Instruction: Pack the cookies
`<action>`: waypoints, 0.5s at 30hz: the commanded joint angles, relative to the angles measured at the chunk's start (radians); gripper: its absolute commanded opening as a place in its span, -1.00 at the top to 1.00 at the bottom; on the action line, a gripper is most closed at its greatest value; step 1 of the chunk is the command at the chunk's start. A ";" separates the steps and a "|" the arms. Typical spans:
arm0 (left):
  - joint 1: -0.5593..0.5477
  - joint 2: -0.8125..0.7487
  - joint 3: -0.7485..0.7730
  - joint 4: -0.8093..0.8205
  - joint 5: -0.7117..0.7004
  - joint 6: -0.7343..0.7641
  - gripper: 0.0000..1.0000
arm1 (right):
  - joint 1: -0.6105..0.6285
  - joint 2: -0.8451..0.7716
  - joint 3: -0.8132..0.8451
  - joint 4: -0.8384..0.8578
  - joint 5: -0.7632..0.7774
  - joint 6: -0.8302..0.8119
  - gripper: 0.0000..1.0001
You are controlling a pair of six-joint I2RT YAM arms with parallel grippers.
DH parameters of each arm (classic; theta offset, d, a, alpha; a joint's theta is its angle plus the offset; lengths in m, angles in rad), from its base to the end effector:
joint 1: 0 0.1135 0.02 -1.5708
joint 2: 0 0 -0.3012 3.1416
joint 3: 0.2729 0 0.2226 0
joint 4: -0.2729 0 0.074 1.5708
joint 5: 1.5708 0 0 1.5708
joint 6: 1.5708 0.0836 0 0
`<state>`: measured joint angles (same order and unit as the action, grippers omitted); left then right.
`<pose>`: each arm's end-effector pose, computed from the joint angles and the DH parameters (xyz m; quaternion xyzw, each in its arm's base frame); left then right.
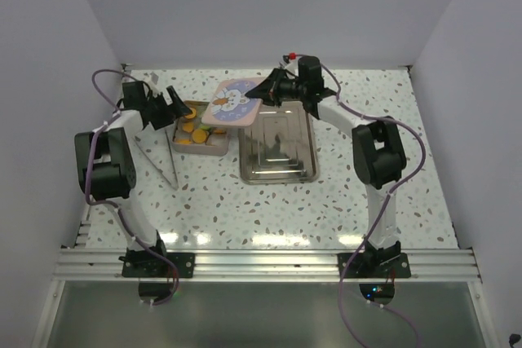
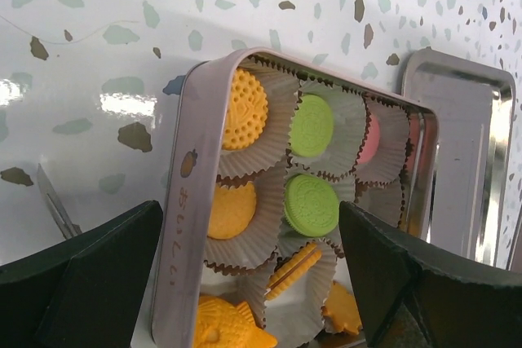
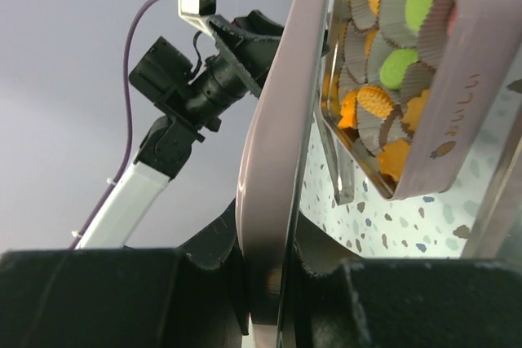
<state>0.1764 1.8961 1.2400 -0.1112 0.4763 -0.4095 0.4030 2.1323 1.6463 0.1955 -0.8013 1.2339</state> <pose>0.4295 0.0376 0.2127 -0.1700 0.8829 -0.2598 0.3522 0.4590 0.2610 0.2835 0.0849 0.7697 0.6153 0.1475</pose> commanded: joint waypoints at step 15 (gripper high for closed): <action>-0.199 -0.046 -0.034 0.057 0.062 -0.107 -0.89 | -0.062 0.094 0.064 0.064 -0.082 -0.073 1.00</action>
<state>0.0151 1.8973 1.2285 -0.0975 0.4831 -0.4599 0.3355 2.2177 1.6733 0.2173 -0.8410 1.1984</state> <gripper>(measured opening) 0.947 0.173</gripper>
